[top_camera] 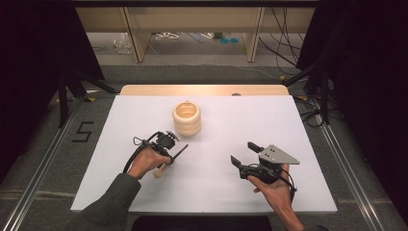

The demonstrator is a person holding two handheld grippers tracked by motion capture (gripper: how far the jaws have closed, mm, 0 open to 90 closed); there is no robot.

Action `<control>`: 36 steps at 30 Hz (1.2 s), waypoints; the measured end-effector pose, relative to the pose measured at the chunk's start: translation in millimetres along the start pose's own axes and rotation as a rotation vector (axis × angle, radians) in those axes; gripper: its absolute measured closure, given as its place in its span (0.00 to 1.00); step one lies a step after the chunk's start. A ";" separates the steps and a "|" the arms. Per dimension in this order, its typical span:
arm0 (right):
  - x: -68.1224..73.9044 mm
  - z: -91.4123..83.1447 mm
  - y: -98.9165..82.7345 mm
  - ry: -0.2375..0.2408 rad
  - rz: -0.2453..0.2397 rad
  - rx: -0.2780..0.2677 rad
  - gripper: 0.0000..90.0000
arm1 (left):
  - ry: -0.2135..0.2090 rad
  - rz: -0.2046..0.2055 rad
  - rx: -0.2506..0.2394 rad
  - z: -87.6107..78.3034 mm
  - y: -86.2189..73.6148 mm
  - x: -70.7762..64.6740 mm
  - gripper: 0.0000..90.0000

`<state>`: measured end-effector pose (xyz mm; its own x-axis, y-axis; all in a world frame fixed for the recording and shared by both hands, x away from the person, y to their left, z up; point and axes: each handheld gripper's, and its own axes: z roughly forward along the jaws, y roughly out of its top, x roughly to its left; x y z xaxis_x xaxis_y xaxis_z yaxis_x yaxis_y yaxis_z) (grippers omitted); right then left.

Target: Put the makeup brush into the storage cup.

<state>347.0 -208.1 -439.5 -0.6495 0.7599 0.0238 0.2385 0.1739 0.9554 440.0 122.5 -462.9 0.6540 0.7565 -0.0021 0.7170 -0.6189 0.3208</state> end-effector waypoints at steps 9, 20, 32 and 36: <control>0.8 1.8 -1.0 0.010 0.006 -0.010 0.25 | -0.008 0.056 0.026 -0.8 2.1 2.0 0.92; 0.7 0.1 0.0 0.001 -0.004 0.006 0.25 | -0.012 0.084 0.025 0.4 4.4 1.0 0.92; 1.5 -0.4 1.6 0.000 -0.014 -0.005 0.26 | -0.051 0.106 -0.004 -9.5 0.9 2.1 0.92; 1.6 0.0 2.7 -0.010 -0.046 -0.031 0.26 | -0.072 0.100 -0.022 -12.8 -2.4 0.6 0.92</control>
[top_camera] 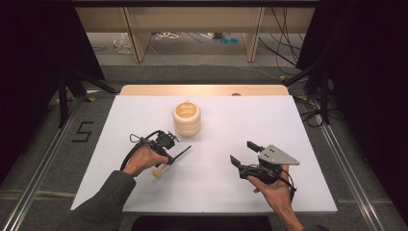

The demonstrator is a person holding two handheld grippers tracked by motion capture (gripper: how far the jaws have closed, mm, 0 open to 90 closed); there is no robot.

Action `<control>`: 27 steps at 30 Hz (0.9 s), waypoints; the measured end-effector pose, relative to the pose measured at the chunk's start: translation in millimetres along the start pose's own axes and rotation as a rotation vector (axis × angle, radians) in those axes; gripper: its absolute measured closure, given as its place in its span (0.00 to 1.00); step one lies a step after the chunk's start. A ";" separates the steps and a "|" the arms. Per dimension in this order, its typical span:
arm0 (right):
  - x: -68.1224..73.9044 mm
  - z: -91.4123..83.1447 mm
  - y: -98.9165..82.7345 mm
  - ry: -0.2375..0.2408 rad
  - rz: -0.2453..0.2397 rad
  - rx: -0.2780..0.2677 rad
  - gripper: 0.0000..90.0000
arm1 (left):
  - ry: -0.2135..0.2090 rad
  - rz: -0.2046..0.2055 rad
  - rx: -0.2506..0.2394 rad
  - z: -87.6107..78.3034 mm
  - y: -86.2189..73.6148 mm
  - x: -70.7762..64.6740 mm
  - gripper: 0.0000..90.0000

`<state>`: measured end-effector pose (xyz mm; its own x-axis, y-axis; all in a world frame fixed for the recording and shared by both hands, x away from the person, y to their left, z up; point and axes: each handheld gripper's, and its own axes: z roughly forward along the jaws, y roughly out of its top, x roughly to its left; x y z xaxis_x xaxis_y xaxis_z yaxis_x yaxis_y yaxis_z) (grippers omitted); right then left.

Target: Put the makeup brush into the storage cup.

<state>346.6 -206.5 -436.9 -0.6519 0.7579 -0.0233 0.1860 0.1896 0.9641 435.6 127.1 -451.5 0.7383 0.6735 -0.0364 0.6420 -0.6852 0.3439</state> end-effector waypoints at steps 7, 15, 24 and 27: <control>4.5 -0.9 3.2 0.004 -0.048 0.010 0.25 | -0.031 0.017 -0.020 -5.6 -0.9 -3.1 0.92; 10.3 0.2 5.4 0.012 -0.107 0.012 0.23 | -0.063 0.031 -0.035 -14.5 0.9 -8.9 0.92; 19.4 2.9 5.5 0.059 -0.142 0.021 0.22 | -0.084 0.063 -0.033 -25.5 3.3 -13.3 0.92; 22.8 4.3 5.4 0.089 -0.156 0.029 0.22 | -0.097 0.064 -0.037 -25.1 3.4 -15.9 0.92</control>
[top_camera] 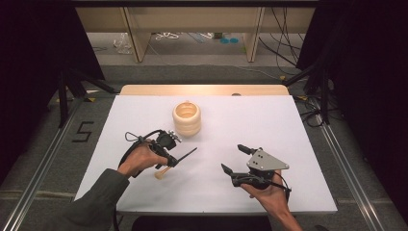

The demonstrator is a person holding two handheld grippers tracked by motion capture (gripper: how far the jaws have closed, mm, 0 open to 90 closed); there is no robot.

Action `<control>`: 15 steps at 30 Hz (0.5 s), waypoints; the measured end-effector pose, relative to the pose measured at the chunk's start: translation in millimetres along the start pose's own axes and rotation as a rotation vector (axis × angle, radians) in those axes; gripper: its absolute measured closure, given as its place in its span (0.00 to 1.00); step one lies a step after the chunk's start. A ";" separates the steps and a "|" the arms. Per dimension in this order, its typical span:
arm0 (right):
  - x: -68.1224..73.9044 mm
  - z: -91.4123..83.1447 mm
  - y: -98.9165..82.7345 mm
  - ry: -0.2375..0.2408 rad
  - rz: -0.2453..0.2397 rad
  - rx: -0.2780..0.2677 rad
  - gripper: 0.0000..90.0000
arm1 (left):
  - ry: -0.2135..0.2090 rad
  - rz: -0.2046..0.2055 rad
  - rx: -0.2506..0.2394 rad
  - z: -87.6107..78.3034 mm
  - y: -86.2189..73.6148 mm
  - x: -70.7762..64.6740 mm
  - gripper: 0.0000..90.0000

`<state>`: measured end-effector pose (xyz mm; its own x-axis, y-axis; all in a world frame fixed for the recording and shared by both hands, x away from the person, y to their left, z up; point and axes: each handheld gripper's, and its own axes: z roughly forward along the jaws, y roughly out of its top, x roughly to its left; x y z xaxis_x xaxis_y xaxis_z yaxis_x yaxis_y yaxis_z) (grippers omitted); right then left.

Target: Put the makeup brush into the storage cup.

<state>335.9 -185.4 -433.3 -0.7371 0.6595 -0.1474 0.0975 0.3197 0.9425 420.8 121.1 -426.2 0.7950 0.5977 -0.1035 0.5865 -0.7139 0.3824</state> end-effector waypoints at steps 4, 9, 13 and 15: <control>4.8 2.0 0.9 0.026 -0.032 0.005 0.22 | -0.021 0.018 0.008 1.4 0.3 -5.4 0.92; 11.0 3.9 2.3 0.067 -0.062 0.011 0.22 | -0.036 0.039 0.002 -2.1 2.7 -11.9 0.92; 14.5 5.8 2.8 0.095 -0.078 0.015 0.23 | -0.047 0.056 -0.003 -5.7 5.4 -14.6 0.92; 15.9 6.3 3.2 0.097 -0.090 0.016 0.23 | -0.048 0.065 -0.009 -7.2 6.7 -16.8 0.92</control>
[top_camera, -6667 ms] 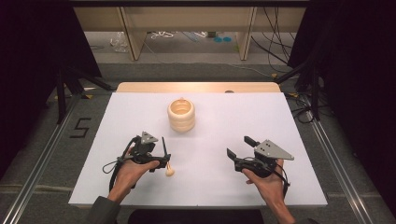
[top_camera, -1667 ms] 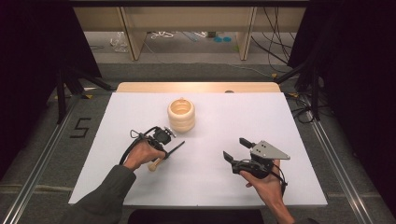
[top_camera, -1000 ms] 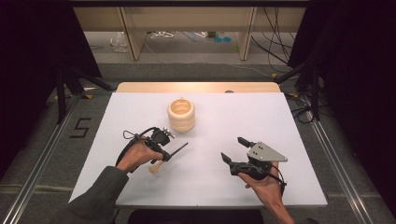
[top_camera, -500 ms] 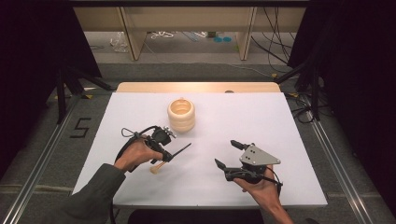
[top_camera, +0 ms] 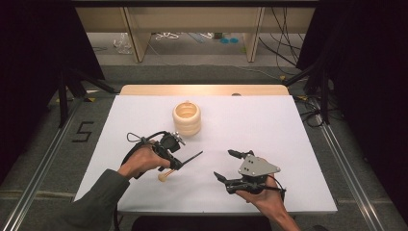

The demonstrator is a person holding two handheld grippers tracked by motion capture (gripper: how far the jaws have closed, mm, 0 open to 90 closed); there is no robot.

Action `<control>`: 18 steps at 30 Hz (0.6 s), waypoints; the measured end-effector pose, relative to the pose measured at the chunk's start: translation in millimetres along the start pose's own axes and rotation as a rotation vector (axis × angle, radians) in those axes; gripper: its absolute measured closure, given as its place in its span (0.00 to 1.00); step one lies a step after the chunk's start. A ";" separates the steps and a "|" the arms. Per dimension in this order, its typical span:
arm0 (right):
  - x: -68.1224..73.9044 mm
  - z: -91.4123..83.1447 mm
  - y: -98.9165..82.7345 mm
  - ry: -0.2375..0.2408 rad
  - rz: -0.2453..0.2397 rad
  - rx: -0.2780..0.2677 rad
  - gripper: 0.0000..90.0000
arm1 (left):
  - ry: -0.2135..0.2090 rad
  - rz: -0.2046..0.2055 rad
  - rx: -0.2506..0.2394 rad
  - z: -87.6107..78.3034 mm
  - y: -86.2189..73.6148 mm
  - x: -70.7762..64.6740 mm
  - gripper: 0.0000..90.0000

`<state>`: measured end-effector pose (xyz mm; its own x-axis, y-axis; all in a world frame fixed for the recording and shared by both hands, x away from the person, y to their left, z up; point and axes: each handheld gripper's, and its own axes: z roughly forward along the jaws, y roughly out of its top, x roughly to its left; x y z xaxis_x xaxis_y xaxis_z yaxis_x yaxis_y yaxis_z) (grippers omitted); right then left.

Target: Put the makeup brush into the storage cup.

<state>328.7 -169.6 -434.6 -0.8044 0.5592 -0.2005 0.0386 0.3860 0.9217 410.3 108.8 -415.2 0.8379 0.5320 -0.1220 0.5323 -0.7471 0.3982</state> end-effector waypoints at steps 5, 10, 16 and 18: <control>4.3 1.9 1.1 0.007 -0.052 0.023 0.23 | -0.016 0.031 0.008 -0.9 3.5 -7.4 0.92; 11.8 5.4 4.6 0.021 -0.120 0.031 0.23 | -0.031 0.061 0.014 0.3 5.9 -15.2 0.92; 22.1 12.5 8.9 0.067 -0.177 0.038 0.22 | -0.059 0.071 0.007 -0.5 5.5 -22.6 0.92; 24.4 14.6 10.3 0.075 -0.204 0.048 0.22 | -0.065 0.084 0.008 -1.5 5.9 -24.7 0.92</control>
<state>318.2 -141.2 -434.8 -0.8403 0.4106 -0.3541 -0.1025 0.5210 0.8474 392.5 91.9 -408.5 0.8855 0.4407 -0.1472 0.4606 -0.7912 0.4022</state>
